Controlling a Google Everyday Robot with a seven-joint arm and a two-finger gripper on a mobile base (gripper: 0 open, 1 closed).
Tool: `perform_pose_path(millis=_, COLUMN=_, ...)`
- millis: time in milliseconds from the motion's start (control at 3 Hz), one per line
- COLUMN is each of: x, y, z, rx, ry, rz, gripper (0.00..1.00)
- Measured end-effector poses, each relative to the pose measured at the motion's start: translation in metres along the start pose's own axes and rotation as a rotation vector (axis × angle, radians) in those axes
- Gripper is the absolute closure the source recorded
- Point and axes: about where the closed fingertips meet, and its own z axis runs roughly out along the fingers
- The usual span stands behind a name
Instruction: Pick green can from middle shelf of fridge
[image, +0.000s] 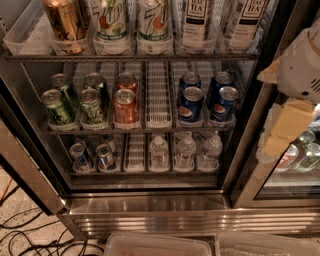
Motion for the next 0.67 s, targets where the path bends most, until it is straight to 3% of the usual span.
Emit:
perform_pose_path(millis=333, x=-0.038, y=0.025, z=0.018, rx=-0.017, ry=-0.064, rz=0.001, gripper=0.0)
perform_pose_path(millis=667, x=-0.082, y=0.056, z=0.042, rx=-0.053, ry=-0.19, rz=0.035, gripper=0.0)
